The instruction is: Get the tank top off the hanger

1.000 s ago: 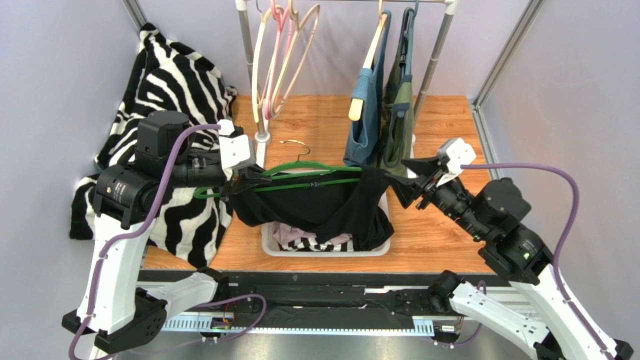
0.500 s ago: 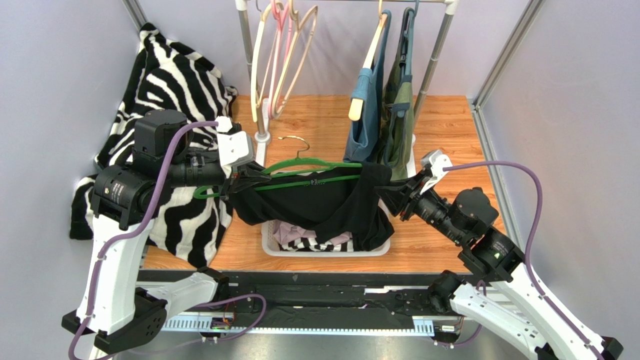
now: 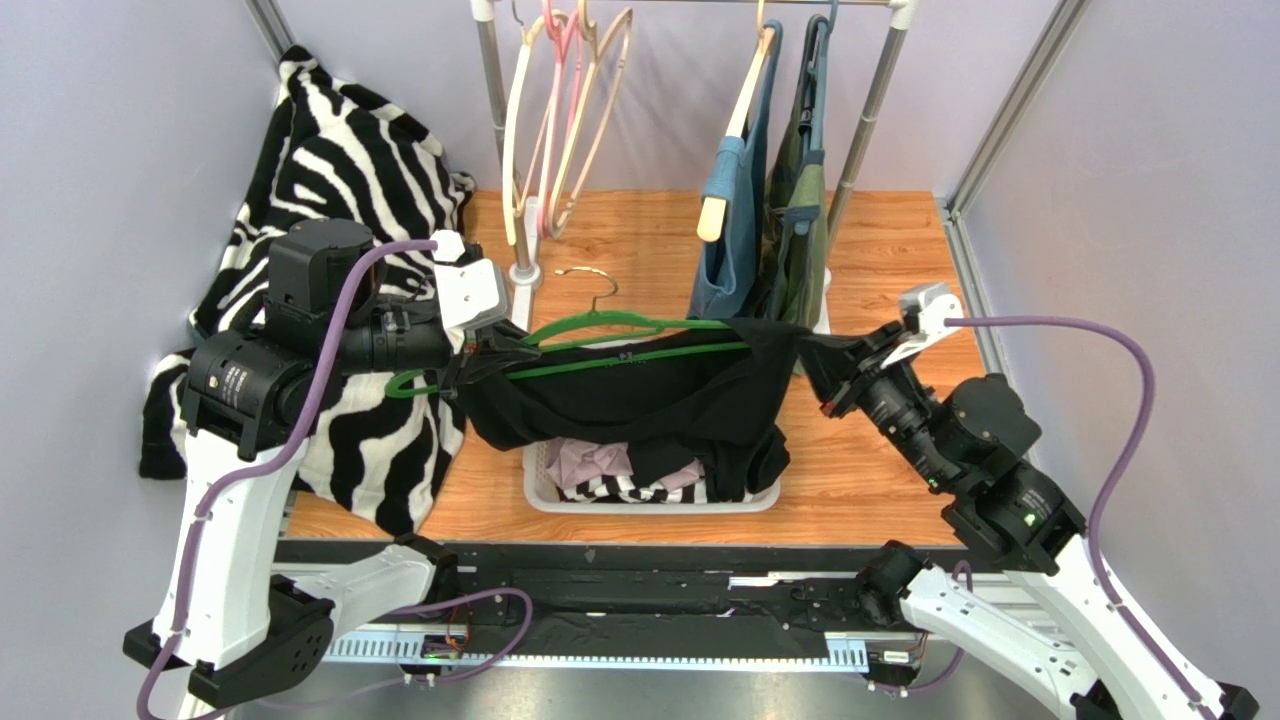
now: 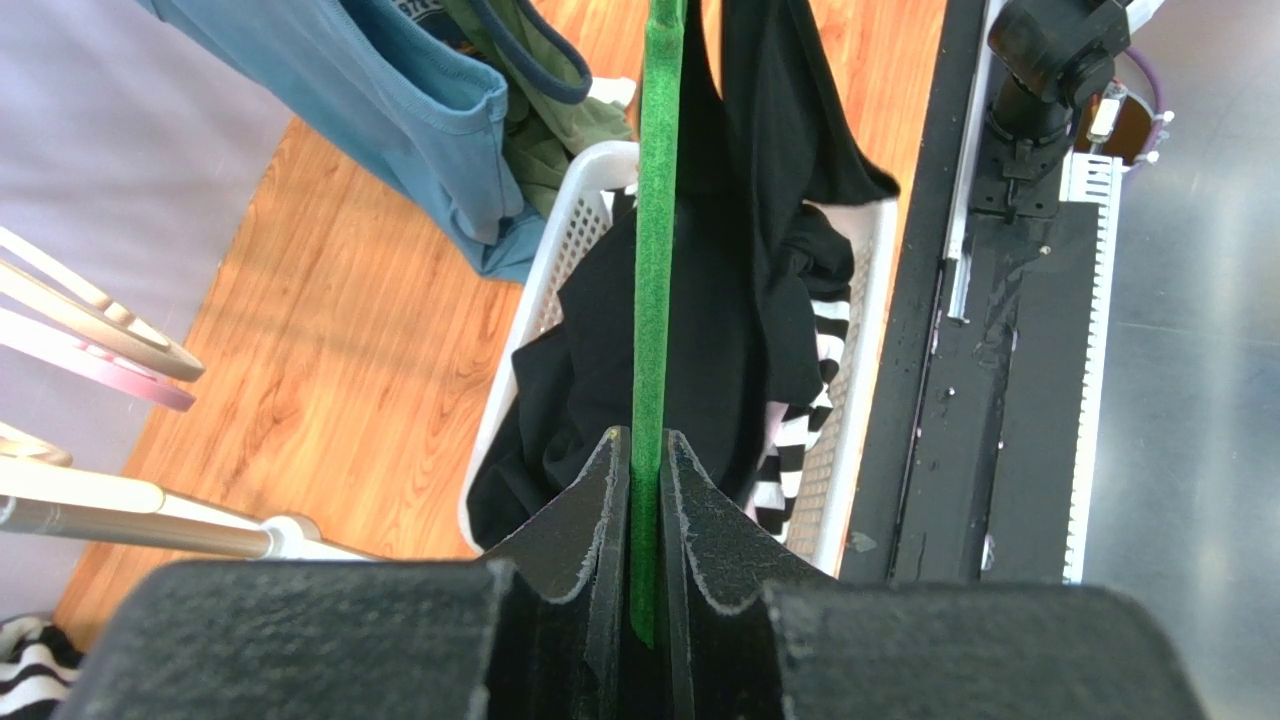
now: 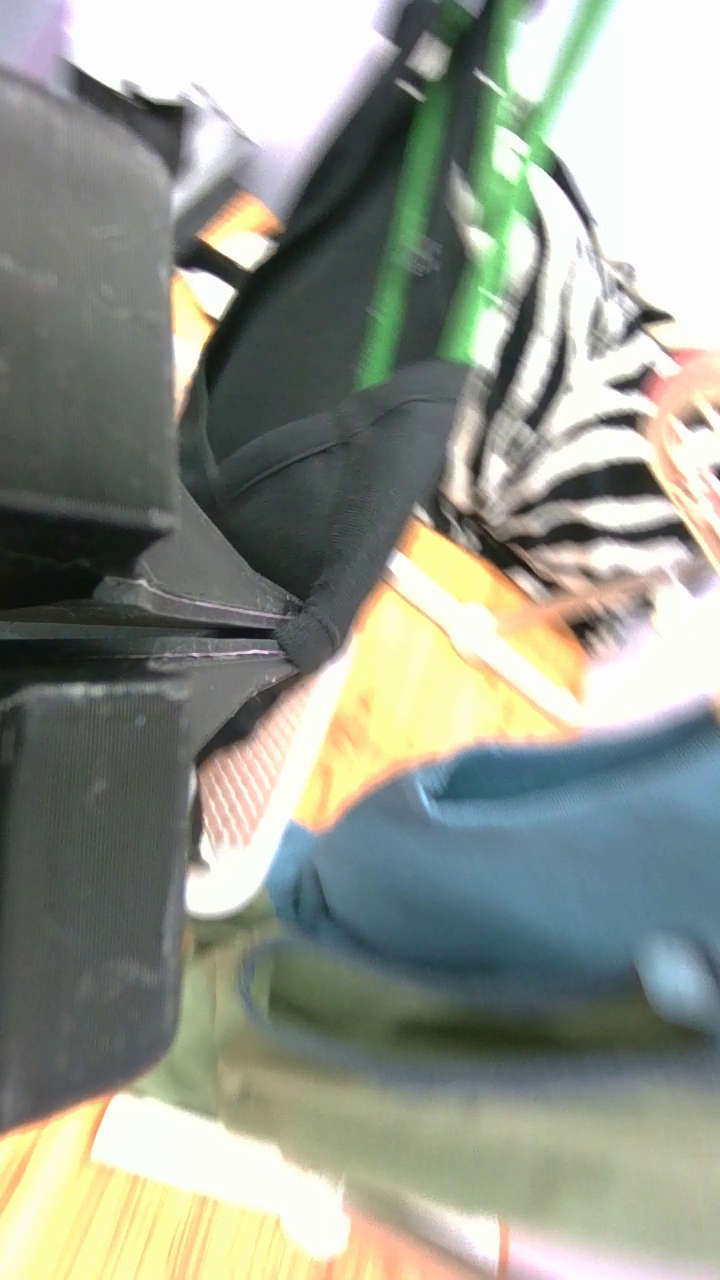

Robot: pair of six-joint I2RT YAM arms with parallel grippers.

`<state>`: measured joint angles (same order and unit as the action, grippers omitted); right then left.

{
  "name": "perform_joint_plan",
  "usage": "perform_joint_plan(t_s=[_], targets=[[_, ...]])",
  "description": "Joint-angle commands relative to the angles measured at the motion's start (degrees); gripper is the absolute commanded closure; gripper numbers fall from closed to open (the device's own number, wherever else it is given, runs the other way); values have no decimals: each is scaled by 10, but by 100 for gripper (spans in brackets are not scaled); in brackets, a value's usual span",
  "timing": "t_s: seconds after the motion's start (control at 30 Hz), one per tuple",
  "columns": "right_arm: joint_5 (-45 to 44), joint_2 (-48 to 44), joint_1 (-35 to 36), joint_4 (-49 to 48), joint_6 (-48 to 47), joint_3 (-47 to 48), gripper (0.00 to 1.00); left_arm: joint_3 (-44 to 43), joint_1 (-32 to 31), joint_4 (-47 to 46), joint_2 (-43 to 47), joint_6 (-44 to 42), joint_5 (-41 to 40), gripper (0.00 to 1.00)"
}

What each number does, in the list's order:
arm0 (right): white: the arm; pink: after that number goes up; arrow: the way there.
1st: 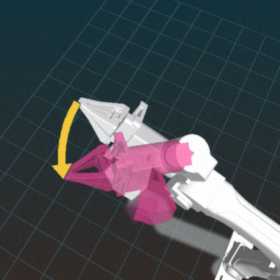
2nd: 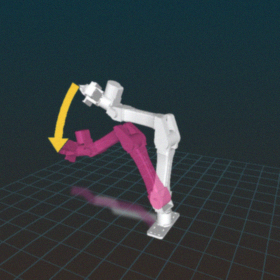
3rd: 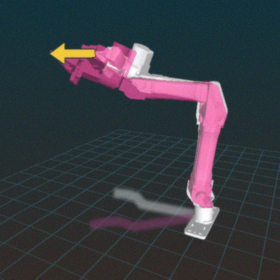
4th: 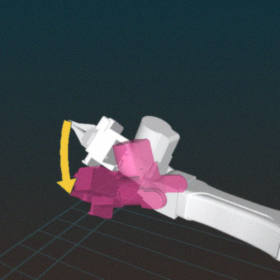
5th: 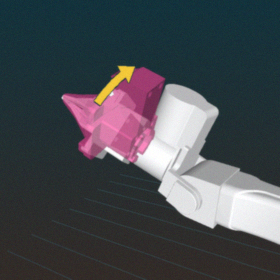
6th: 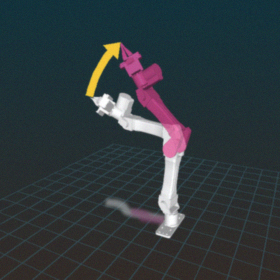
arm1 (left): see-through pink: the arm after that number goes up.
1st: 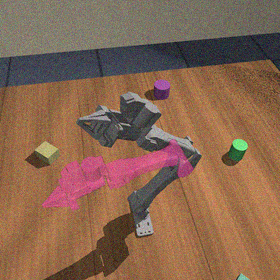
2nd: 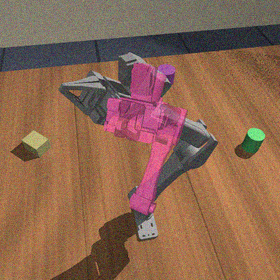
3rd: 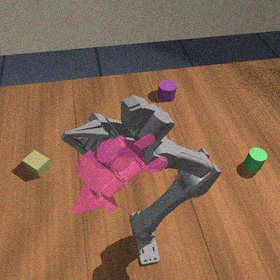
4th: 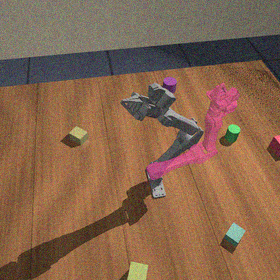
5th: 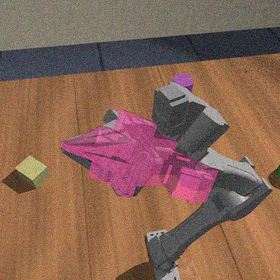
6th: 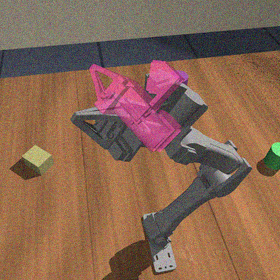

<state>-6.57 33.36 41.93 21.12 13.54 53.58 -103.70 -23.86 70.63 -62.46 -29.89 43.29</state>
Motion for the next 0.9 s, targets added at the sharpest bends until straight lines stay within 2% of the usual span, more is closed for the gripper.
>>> perform_joint_plan(t_s=[0.0,0.13,0.27,0.4,0.53,0.6,0.63,0.67,0.73,0.87], targets=[[-143,-1,0,19,5,34,100,-16,0,-22,15,2,3,100],[-193,38,-3,50,9,45,100,-28,0,1,19,-14,12,100],[-195,84,-10,65,5,39,100,-51,4,21,24,-27,22,100],[-150,107,-12,60,-4,17,100,-79,11,39,20,-37,36,100],[-38,88,-12,50,-15,10,99,-79,13,34,14,-42,39,100],[-3,67,-12,59,-16,27,91,-51,13,14,11,-39,18,100],[11,44,-12,64,-36,50,77,-42,13,7,8,-39,14,100],[25,36,-12,71,-50,61,68,-35,12,2,3,-39,11,100],[51,17,-12,107,-84,89,56,-24,13,-15,-4,-31,8,100],[110,-36,-12,139,-105,36,51,-53,13,-41,-32,-10,5,100]])
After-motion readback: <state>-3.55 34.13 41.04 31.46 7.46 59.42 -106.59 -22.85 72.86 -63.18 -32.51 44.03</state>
